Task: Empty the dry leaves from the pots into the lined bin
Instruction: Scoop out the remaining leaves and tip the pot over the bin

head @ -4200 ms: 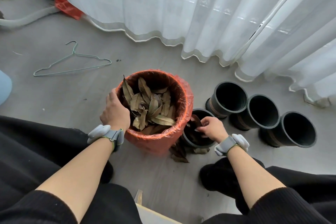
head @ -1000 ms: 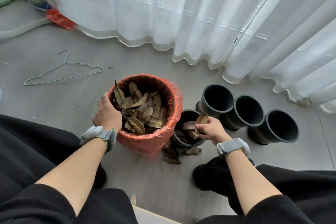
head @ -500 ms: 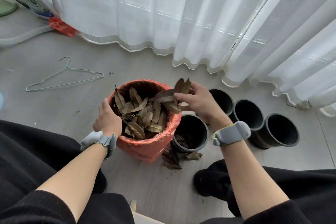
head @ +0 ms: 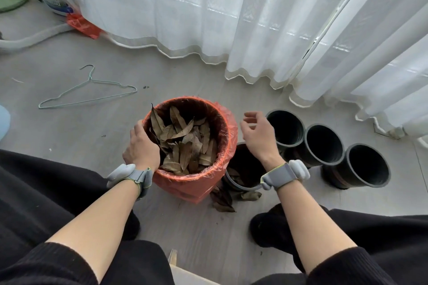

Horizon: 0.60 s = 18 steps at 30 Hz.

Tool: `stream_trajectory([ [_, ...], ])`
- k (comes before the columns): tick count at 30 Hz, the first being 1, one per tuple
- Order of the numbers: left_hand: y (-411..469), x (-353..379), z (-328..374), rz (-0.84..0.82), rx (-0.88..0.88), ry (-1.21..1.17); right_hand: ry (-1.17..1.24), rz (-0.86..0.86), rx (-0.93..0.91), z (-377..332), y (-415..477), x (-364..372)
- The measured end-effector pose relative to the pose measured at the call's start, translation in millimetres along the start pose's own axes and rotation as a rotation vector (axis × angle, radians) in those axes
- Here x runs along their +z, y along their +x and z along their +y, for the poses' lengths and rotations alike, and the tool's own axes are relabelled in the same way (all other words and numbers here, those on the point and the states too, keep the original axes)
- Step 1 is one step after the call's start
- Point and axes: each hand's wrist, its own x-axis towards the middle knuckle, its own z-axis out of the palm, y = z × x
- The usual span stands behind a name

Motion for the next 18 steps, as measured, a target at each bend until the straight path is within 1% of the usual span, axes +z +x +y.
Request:
stream_trajectory([
  [2, 0.0, 0.6, 0.3, -0.005, -0.001, -0.007, -0.093, 0.022, 0.076, 22.2, 8.2, -9.4],
  [3, -0.8, -0.1, 0.7, -0.003, -0.001, -0.016, -0.15, -0.007, 0.117, 33.8, 9.6, -12.0],
  [5, 0.8, 0.5, 1.6, -0.001, 0.006, -0.024, -0.245, -0.117, 0.212, 59.0, 12.6, -9.0],
  [7, 0.5, 0.1, 0.7, 0.009, 0.019, -0.029, -0.342, -0.265, 0.283, 80.9, 9.0, 0.9],
  [9, 0.9, 1.6, 1.0, 0.024, 0.026, -0.022, -0.449, -0.42, 0.314, 97.9, 3.8, 13.8],
  [11, 1.0, 2.8, -0.5, 0.032, 0.036, -0.019, -0.545, -0.532, 0.34, 111.8, -1.0, 29.3],
  [13, -2.5, 3.5, 3.3, 0.033, 0.053, -0.017, -0.635, -0.58, 0.347, 119.6, -2.7, 37.0],
  [15, 1.6, 6.3, 1.2, 0.041, 0.029, 0.001, -0.714, -0.644, 0.342, 128.5, 4.0, 56.2],
  [18, 1.7, 5.8, 0.3, 0.04, 0.034, 0.005, -0.838, -0.673, 0.336, 136.0, 7.8, 69.1],
])
